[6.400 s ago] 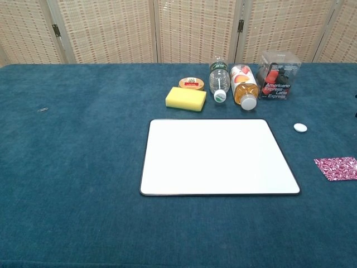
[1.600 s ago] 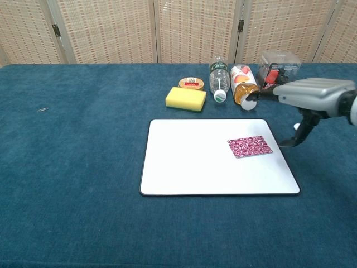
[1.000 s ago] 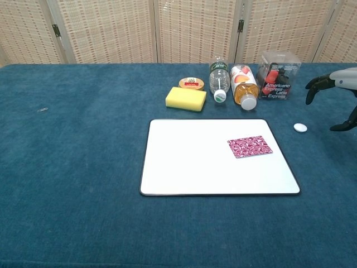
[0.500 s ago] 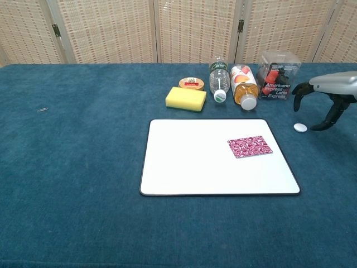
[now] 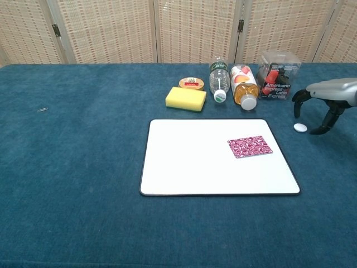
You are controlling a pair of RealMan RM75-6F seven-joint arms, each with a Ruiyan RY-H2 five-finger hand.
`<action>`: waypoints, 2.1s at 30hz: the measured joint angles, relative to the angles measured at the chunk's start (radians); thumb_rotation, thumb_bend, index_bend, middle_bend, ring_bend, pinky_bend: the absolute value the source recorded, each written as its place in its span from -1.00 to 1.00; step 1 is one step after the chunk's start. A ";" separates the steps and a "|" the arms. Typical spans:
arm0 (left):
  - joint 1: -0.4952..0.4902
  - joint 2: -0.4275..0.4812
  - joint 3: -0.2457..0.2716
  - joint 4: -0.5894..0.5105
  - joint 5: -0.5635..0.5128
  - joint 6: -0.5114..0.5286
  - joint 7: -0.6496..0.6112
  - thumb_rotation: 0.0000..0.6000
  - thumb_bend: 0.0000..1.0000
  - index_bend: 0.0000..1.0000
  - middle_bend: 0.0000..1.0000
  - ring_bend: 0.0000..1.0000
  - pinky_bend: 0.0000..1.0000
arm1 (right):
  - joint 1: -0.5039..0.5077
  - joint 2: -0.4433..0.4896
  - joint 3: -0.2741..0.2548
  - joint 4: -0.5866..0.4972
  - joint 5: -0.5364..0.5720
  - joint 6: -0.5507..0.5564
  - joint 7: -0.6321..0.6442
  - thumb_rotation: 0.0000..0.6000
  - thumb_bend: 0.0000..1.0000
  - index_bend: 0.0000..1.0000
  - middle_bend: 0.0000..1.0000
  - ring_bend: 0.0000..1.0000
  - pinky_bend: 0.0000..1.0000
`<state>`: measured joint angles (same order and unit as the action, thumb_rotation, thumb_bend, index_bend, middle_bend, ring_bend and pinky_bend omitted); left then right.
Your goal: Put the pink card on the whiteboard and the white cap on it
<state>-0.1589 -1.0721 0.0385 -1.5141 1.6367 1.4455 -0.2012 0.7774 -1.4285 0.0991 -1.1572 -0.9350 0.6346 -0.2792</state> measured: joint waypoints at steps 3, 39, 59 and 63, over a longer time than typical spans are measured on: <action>-0.001 0.000 -0.001 0.001 -0.004 -0.003 -0.001 1.00 -0.56 -1.00 -0.87 -0.81 -0.62 | 0.004 -0.012 0.000 0.021 -0.003 -0.010 0.010 1.00 -0.65 -0.23 -0.81 -1.00 -1.00; -0.012 -0.002 -0.008 0.016 -0.025 -0.021 -0.024 1.00 -0.56 -1.00 -0.87 -0.81 -0.62 | 0.034 -0.093 0.010 0.155 -0.053 -0.066 0.069 1.00 -0.54 0.12 -0.70 -1.00 -1.00; -0.003 0.004 -0.006 0.014 -0.020 -0.003 -0.044 1.00 -0.56 -1.00 -0.87 -0.81 -0.62 | 0.038 0.030 0.015 -0.208 -0.086 0.056 -0.033 1.00 -0.54 0.13 -0.70 -1.00 -1.00; -0.002 0.009 -0.005 0.019 -0.020 0.000 -0.066 1.00 -0.56 -1.00 -0.87 -0.81 -0.62 | 0.055 0.019 0.009 -0.232 -0.065 0.069 -0.081 1.00 -0.54 0.13 -0.70 -1.00 -1.00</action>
<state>-0.1609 -1.0632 0.0330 -1.4948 1.6163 1.4455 -0.2668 0.8321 -1.4098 0.1084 -1.3889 -0.9998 0.7037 -0.3606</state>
